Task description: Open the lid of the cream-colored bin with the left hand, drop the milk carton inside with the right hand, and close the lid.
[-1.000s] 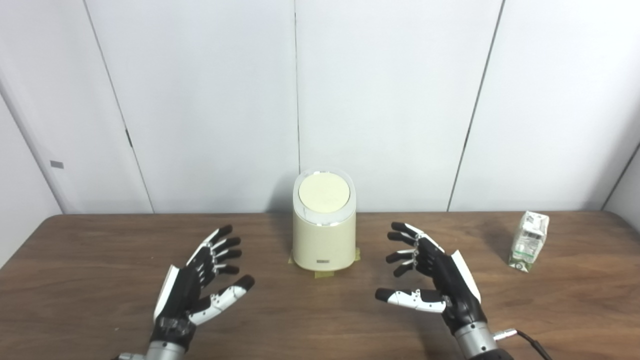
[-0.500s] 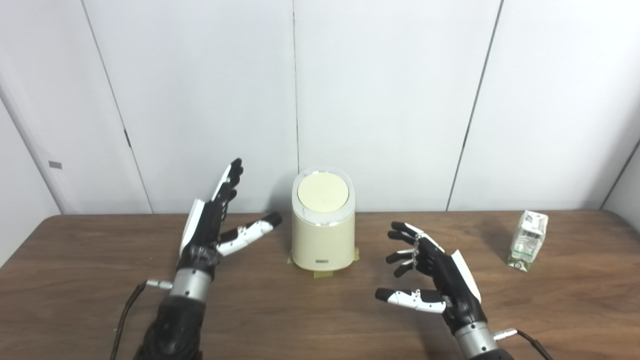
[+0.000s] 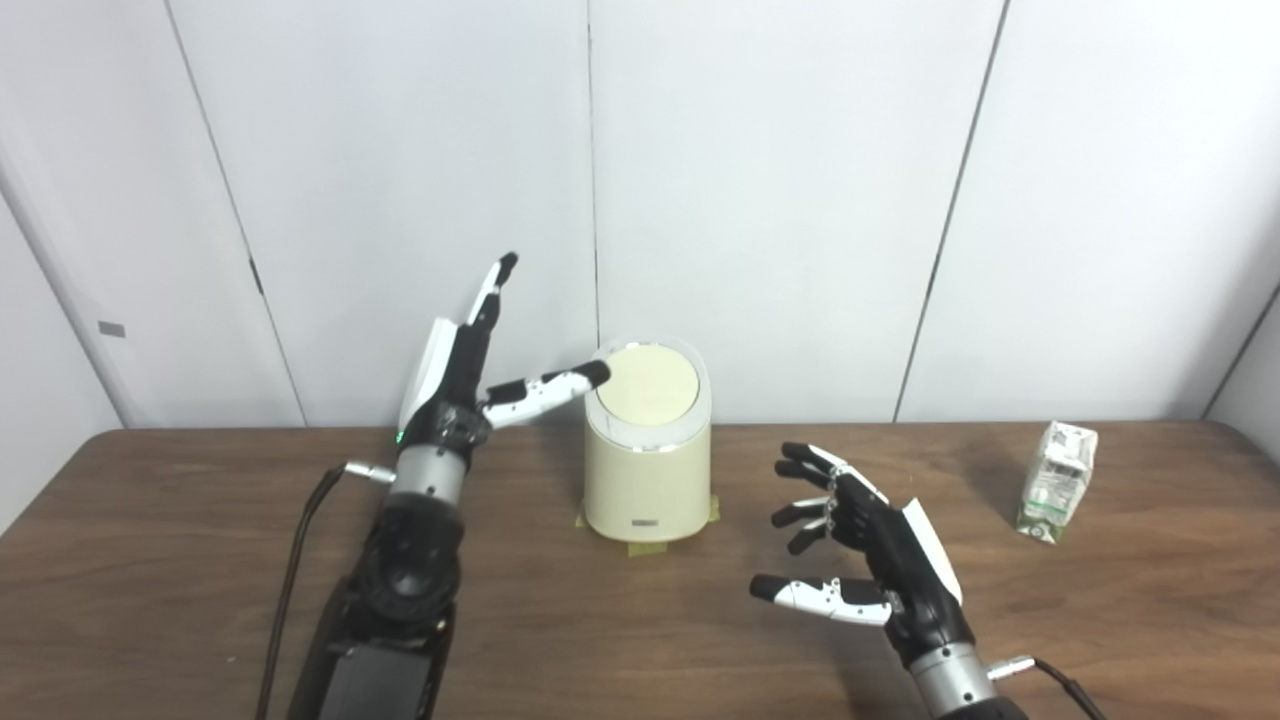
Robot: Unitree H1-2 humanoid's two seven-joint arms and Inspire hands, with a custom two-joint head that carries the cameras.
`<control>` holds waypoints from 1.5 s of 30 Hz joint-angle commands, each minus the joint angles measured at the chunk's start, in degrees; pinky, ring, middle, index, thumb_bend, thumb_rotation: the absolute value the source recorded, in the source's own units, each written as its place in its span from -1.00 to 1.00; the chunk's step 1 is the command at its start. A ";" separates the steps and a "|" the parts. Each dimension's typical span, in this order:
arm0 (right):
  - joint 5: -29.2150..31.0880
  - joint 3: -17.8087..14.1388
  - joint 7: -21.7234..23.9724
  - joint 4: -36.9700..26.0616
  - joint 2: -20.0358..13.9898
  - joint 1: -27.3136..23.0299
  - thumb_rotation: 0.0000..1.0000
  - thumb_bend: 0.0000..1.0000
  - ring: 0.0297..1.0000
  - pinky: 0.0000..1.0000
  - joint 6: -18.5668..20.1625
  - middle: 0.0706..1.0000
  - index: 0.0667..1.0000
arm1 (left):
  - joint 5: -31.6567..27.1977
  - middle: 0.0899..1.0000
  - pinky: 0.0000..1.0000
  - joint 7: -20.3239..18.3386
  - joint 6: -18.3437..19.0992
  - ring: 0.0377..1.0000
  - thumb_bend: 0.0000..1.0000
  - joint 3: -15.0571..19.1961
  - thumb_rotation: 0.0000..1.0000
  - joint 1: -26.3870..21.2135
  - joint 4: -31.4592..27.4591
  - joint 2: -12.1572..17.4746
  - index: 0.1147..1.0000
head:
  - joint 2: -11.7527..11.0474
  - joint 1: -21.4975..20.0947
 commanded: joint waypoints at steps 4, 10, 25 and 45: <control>0.31 -0.05 -0.40 -1.97 -0.18 -1.77 -0.66 0.26 0.18 -0.12 -1.28 0.56 0.62 | 2.69 1.00 0.79 2.51 0.17 1.00 0.89 -0.78 -0.24 -5.31 2.07 -0.23 1.00 | 0.07 -0.21; -0.16 0.05 -0.63 -2.31 -0.07 -1.67 -0.67 0.27 0.17 -0.12 -1.37 0.55 0.62 | 5.30 1.00 0.68 4.37 -0.26 1.00 0.87 -2.69 -0.28 -7.61 5.81 -0.18 1.00 | 0.22 -0.26; -1.50 0.37 -0.86 -3.68 0.06 -1.15 -0.65 0.23 0.16 -0.14 -1.13 0.56 0.62 | 13.81 1.00 0.77 8.10 -0.05 1.00 0.82 -9.37 -0.48 -10.96 14.96 1.45 1.00 | 0.58 -0.88; -1.72 0.67 -0.52 -6.18 0.97 -0.16 -0.60 0.27 0.17 -0.12 1.78 0.54 0.61 | 19.00 1.00 0.85 13.73 1.12 1.00 0.72 -13.81 -0.45 -12.43 20.40 0.58 1.00 | 1.68 -1.64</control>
